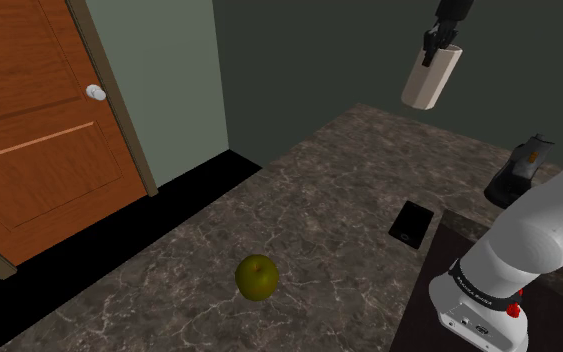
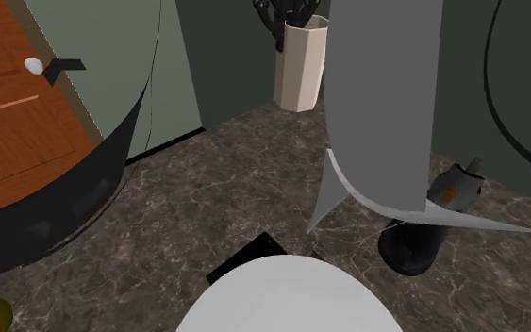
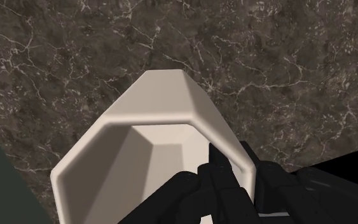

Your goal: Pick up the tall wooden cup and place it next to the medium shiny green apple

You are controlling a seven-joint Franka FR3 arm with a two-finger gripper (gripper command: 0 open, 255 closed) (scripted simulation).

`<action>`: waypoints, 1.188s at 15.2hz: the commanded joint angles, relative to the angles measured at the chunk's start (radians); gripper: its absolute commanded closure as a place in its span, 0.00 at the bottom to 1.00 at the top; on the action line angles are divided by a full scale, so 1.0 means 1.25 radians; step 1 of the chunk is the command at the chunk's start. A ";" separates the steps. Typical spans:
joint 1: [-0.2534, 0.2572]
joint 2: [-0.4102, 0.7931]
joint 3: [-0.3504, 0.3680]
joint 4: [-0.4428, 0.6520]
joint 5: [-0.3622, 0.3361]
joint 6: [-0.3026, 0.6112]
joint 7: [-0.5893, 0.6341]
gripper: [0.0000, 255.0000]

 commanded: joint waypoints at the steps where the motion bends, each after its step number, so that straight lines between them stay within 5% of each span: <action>1: 0.005 -0.024 0.014 -0.017 -0.008 -0.005 0.020 1.00; 9: 0.035 -0.199 0.137 -0.184 -0.034 -0.011 0.184 1.00; 18: 0.071 -0.331 0.278 -0.299 0.006 -0.034 0.355 1.00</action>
